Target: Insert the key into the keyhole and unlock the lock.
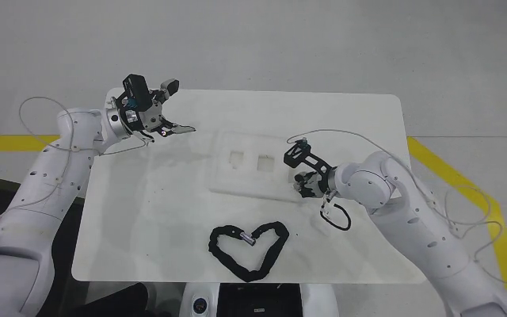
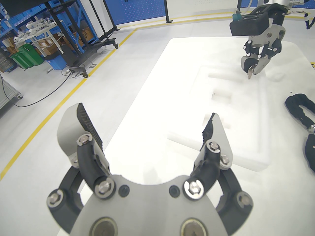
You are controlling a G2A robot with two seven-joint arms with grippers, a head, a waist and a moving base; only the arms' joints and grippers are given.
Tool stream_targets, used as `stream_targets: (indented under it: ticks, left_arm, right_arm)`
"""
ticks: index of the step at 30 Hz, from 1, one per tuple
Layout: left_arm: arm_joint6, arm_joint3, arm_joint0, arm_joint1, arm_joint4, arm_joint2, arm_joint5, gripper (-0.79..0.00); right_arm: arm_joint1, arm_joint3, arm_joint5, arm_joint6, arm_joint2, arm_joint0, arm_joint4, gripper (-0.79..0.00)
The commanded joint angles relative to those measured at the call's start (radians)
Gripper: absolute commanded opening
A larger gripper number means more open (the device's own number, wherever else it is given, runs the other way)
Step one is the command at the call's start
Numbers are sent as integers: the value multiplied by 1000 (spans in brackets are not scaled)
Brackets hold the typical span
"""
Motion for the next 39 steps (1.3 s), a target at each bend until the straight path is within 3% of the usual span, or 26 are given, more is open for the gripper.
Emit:
stream_targets:
  ticks: [1,25,33,39]
  left_arm:
    - [0,0,0,0,0,0,0,0]
    - [0,0,0,0,0,0,0,0]
    - [0,0,0,0,0,0,0,0]
    - [0,0,0,0,0,0,0,0]
  right_arm:
    - [0,3,-1,1,-2,1,-7,-785]
    - [11,-25,0,6,67,21,-26,-785]
    - [34,-89,0,7,222,-31,124,-785]
    - [51,-93,-143,-92,342,-121,293,-785]
